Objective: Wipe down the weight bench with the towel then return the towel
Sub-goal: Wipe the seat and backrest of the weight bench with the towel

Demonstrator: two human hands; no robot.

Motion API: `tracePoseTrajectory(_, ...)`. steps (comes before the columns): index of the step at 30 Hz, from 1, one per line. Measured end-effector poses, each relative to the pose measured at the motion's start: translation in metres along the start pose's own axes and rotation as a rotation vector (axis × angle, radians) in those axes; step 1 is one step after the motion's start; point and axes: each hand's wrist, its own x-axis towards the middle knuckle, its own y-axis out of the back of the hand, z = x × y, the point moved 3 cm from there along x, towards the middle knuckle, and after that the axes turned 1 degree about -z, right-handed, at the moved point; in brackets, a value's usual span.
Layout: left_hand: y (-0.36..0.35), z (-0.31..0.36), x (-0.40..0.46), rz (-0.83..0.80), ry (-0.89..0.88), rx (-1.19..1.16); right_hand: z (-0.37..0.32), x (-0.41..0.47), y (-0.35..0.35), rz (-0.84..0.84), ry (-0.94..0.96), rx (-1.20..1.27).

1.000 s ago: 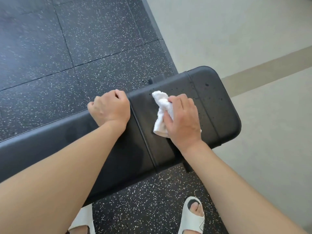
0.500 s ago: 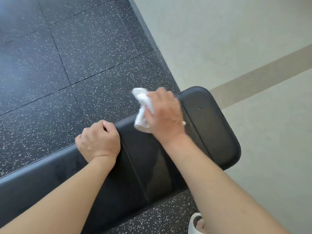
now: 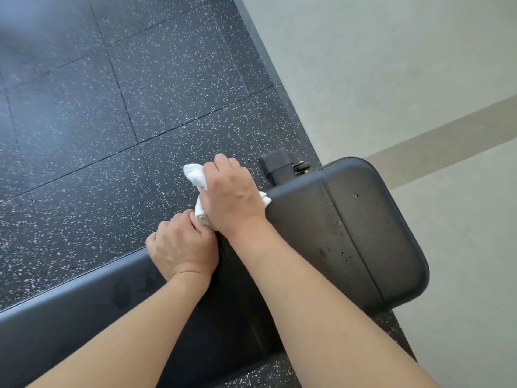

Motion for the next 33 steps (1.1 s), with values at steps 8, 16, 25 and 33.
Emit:
tracePoseTrajectory(8, 0.001, 0.001, 0.000, -0.008, -0.028, 0.027, 0.074, -0.064, 0.085, 0.092, -0.015, 0.009)
tracePoseTrajectory(16, 0.001, -0.003, 0.000, 0.002, -0.040, 0.063, 0.090, -0.129, 0.108, 0.119, -0.031, -0.074)
tracePoseTrajectory(25, 0.000, -0.001, 0.001, -0.038, -0.052, 0.118, 0.060, -0.025, 0.051, 0.216, -0.223, -0.160)
tracePoseTrajectory(33, -0.003, -0.005, 0.002, -0.046, -0.102, 0.130, 0.039, -0.168, 0.080, 0.239, -0.251, -0.004)
